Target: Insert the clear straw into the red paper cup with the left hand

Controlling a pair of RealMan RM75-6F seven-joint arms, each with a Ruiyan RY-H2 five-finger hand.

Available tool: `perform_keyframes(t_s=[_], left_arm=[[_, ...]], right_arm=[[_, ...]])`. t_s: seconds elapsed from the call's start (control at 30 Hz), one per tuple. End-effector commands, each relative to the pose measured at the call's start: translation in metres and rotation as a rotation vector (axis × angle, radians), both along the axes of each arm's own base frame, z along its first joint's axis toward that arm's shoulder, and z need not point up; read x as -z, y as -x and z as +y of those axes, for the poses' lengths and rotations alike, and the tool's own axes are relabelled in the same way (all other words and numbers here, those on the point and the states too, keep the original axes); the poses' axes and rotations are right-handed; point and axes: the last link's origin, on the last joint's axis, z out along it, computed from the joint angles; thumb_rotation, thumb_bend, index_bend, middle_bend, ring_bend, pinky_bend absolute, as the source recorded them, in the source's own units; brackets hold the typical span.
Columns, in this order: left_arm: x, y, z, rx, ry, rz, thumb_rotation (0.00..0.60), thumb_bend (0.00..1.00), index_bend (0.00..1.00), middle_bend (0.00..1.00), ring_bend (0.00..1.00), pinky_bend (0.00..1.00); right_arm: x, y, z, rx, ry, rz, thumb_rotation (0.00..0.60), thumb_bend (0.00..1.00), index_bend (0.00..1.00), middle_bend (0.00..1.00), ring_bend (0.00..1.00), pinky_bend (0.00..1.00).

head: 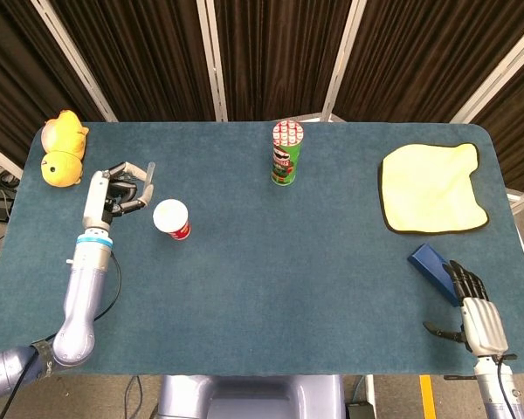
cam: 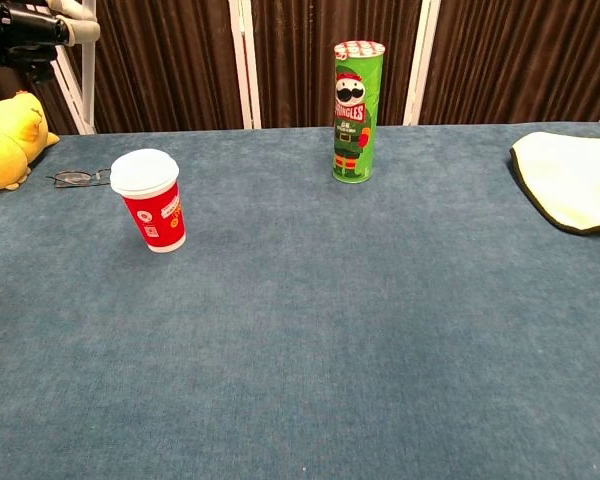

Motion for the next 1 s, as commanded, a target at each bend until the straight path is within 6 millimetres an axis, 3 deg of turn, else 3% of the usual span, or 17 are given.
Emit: perform_keyframes(t_s=[0.03,1.0], left_arm=[[0.003,0.006,0.001,-0.003,0.005,-0.022,0.6,0.39,0.56,1.0,0.94,0.8],[0.033,-0.001,0.011,0.045,0.052,-0.052,0.6,0.39,0.56,1.0,0.94,0.8]], right_arm=[[0.0,0.0,0.0,0.0,0.0,0.0,0.6,0.07,0.0,0.0,0.0,0.0],[-0.002,0.002,0.001,0.009,0.004,-0.004,0.6,0.07,0.0,0.0,0.0,0.0]])
